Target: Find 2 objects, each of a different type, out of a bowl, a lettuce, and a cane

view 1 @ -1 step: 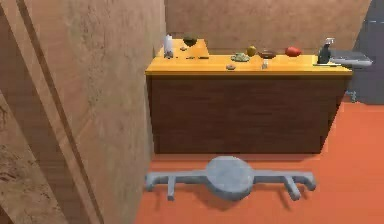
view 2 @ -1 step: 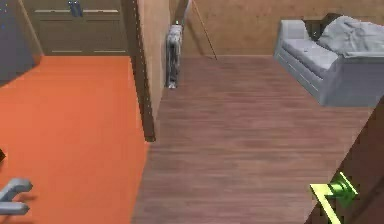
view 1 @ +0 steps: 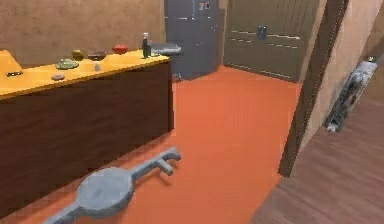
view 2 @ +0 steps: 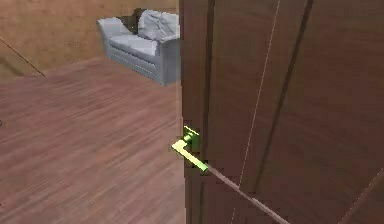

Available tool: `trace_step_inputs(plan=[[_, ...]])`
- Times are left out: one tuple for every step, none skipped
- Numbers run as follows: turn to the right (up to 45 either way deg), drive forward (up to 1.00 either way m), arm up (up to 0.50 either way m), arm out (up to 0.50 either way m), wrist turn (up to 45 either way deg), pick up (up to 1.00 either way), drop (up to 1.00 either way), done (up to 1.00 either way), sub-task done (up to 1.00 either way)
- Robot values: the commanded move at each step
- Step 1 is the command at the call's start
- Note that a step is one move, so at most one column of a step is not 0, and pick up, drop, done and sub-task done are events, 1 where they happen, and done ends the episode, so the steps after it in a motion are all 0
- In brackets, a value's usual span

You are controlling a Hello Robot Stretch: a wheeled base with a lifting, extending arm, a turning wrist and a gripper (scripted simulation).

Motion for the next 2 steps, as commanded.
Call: trace_step_inputs(plan=[[6.0,0.0,0.0,0.0,0.0,0.0,0.0,0.0,0.0],[0.0,1.0,0.0,0.0,0.0,0.0,0.0,0.0,0.0]])
